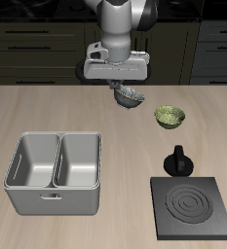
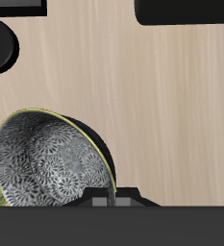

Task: Place the black bowl on the flat stove

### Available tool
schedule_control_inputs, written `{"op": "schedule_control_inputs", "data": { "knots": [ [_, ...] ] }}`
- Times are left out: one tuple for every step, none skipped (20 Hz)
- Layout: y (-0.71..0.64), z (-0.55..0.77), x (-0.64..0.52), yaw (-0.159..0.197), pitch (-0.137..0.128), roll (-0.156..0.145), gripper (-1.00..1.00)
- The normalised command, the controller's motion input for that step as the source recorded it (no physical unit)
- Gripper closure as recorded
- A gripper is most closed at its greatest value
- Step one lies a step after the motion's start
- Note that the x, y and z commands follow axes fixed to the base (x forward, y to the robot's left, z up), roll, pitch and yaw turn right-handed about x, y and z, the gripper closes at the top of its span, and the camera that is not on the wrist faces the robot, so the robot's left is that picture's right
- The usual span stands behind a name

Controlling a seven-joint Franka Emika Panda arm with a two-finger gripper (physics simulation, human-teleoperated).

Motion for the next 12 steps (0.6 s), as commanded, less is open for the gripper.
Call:
{"op": "schedule_control_inputs", "data": {
  "knots": [
    [-0.02, 0.09, 0.0, -0.005, -0.01, 0.003, 1.0],
    [-0.03, 0.08, -0.02, 0.014, -0.003, -0.019, 1.0],
    [0.05, 0.12, 0.12, 0.023, -0.01, 0.033, 1.0],
    [-0.02, 0.0, -0.06, 0.0, 0.0, 0.0, 1.0],
    [-0.04, 0.21, 0.42, 0.006, 0.019, -0.026, 1.0],
    [0.01, 0.23, 0.33, 0.047, -0.008, 0.032, 1.0],
    [0.03, 0.19, 0.26, 0.023, -0.003, 0.004, 1.0],
    [0.06, 0.27, 0.19, -0.032, -0.003, 0.045, 1.0],
    [0.1, 0.24, 0.19, 0.05, -0.043, 0.009, 1.0],
    [0.03, 0.29, 0.24, 0.036, -0.044, 0.028, 1.0],
    [0.02, 0.29, 0.51, -0.016, 0.003, -0.006, 1.0],
    [0.06, 0.24, 0.36, -0.004, 0.019, 0.062, 1.0]
  ]
}}
